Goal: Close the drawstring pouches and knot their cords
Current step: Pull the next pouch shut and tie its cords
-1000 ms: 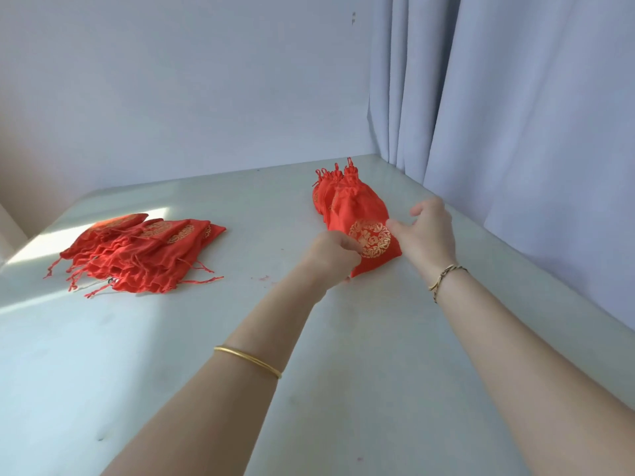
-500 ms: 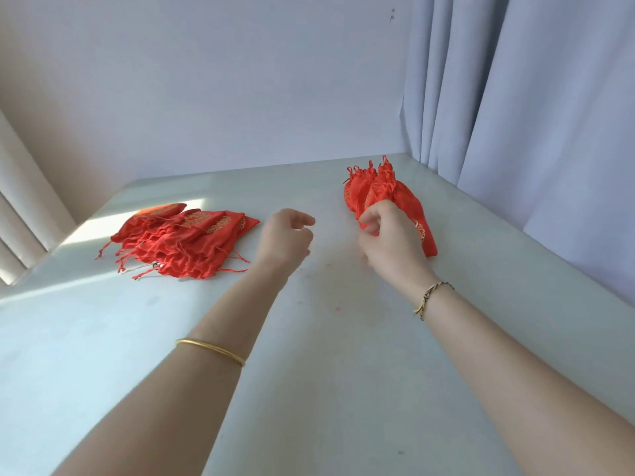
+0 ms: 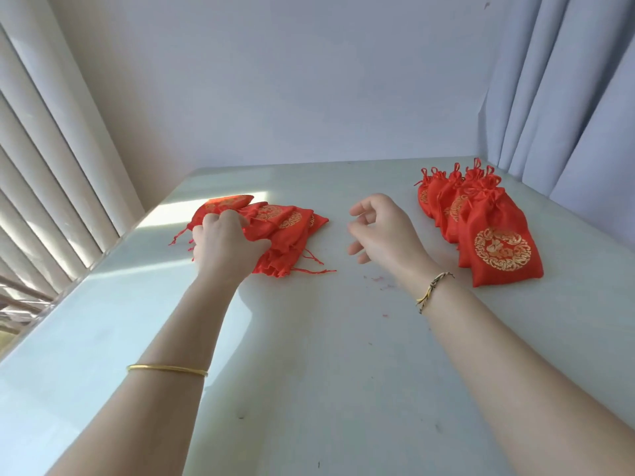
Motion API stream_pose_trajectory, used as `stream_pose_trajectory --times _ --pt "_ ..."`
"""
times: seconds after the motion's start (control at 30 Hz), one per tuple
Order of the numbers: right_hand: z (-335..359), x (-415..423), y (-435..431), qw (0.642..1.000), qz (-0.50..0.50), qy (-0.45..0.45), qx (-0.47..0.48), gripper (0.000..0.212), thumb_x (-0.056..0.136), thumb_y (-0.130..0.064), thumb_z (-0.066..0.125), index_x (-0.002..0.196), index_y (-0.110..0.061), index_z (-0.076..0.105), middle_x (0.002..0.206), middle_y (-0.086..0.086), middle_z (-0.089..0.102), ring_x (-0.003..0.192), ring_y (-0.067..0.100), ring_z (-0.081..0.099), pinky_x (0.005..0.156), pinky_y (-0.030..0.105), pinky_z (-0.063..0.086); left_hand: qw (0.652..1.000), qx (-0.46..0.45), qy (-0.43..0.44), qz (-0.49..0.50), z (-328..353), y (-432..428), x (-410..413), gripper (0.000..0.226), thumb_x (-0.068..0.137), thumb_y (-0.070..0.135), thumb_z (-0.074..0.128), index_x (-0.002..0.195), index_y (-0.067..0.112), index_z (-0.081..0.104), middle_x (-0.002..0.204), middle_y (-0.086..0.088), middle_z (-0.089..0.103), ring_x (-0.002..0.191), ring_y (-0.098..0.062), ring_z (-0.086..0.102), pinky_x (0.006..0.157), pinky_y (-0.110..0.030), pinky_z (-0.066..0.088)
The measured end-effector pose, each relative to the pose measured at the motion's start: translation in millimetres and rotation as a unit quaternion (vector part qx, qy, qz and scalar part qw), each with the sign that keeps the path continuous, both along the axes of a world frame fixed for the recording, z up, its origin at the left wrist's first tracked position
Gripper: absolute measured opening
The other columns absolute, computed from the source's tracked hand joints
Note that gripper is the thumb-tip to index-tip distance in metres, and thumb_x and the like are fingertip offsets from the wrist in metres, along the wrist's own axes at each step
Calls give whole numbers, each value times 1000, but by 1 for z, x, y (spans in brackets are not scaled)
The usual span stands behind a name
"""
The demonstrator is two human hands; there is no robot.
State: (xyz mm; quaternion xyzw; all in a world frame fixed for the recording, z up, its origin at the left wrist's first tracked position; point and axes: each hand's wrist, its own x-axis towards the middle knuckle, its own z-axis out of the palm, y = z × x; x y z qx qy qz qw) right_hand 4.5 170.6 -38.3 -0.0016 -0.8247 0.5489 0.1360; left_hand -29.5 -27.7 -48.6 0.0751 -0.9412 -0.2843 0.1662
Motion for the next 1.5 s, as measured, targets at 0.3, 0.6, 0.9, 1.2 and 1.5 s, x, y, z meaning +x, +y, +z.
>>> stream_pose_trajectory --times 0.3,0.6,0.9,1.2,1.5 --pt "2 3 -3 1000 25 -12 -7 19 87 -7 48 106 -10 50 87 -2 49 59 16 61 53 28 49 995 -8 101 -1 5 -7 -3 15 86 8 52 92 8 66 112 -15 56 106 -31 50 72 -31 35" --pt "3 6 -7 998 58 -34 3 19 88 -7 47 107 -9 50 84 -2 48 57 15 61 52 28 49 997 -48 54 -11 19 -6 -23 46 86 -3 39 128 9 53 134 -14 46 126 -35 36 97 -40 36" --pt "3 5 -6 998 59 -37 -6 18 88 -8 47 105 -10 50 85 -2 48 55 12 60 50 24 48 994 -96 -40 41 28 -25 -59 52 87 0 40 136 13 45 136 -16 49 123 -39 43 97 -45 42" --pt "0 4 -5 997 59 -49 -8 17 88 -9 47 105 -12 50 85 -4 49 54 10 60 46 19 47 991 -83 -100 33 16 -24 -71 43 93 3 40 136 0 39 130 -25 50 116 -41 49 84 -40 41" --pt "1 7 -8 997 66 -49 -4 17 89 -8 48 105 -10 50 82 -3 49 57 15 61 51 25 48 994 -44 -101 2 16 -27 -67 15 81 12 66 91 3 71 79 -15 62 76 -33 58 69 -34 46"
